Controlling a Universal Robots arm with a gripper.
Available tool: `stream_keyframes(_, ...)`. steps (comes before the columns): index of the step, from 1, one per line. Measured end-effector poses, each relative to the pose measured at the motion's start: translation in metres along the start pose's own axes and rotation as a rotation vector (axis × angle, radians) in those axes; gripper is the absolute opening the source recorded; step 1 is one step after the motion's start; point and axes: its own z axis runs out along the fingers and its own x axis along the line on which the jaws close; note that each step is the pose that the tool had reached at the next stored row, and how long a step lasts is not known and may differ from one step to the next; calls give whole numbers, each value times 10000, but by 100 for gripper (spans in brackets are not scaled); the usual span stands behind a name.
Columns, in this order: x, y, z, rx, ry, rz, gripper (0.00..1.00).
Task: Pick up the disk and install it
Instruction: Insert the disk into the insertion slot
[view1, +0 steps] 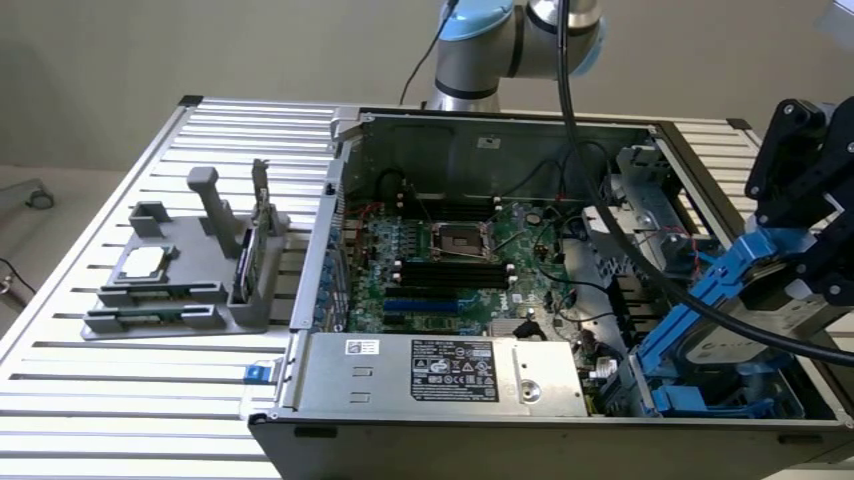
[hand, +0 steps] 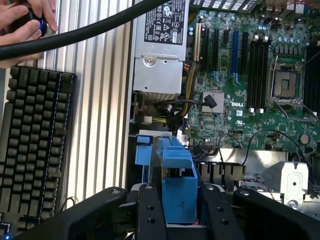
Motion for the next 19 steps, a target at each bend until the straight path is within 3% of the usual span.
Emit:
stream_keyframes(14,15,-36,75,-51,21,-184,33)
stream_keyframes(19,21,-40,87,-116,18,-209,33)
